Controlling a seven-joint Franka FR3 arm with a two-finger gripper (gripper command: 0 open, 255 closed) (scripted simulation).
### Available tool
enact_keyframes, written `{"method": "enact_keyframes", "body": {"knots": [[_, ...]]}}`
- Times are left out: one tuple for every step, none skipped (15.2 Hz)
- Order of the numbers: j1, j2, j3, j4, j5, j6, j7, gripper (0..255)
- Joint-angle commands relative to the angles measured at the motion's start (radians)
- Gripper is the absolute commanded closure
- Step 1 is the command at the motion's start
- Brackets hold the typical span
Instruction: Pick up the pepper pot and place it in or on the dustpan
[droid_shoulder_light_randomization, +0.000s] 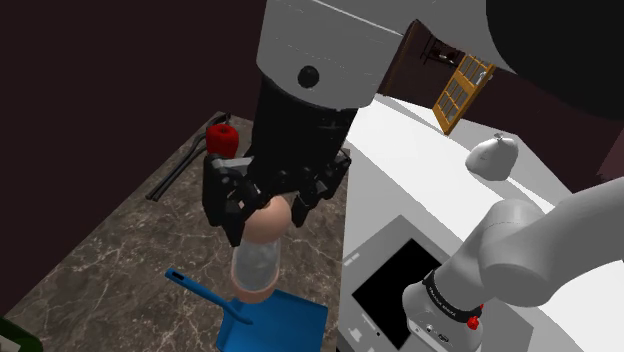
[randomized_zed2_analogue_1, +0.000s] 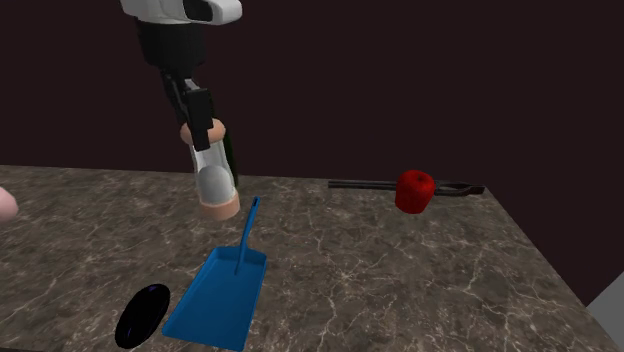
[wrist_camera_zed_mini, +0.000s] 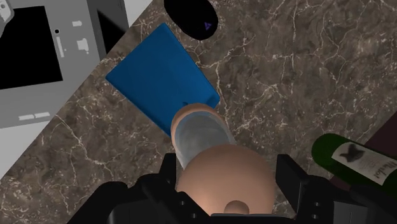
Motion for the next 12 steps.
{"method": "enact_keyframes", "body": {"knots": [[0.003,-0.004,0.003,-0.029,0.005,0.026,-0.004,255],[0.004,-0.005,0.005,-0.043,0.007,0.039,-0.006,255],[0.004,-0.006,0.007,-0.057,0.008,0.052,-0.008,255],[0.005,-0.006,0.009,-0.070,0.010,0.065,-0.009,255],[0.006,-0.006,0.011,-0.083,0.012,0.079,-0.011,255],[0.007,-0.006,0.013,-0.096,0.013,0.092,-0.012,255],[0.008,-0.005,0.016,-0.109,0.015,0.105,-0.014,255],[0.008,-0.004,0.019,-0.122,0.016,0.118,-0.015,255],[0.009,-0.003,0.021,-0.134,0.018,0.132,-0.016,255],[0.010,-0.002,0.024,-0.146,0.019,0.145,-0.017,255],[0.010,-0.001,0.027,-0.158,0.020,0.159,-0.018,255],[0.011,0.001,0.030,-0.170,0.021,0.172,-0.019,255]]}}
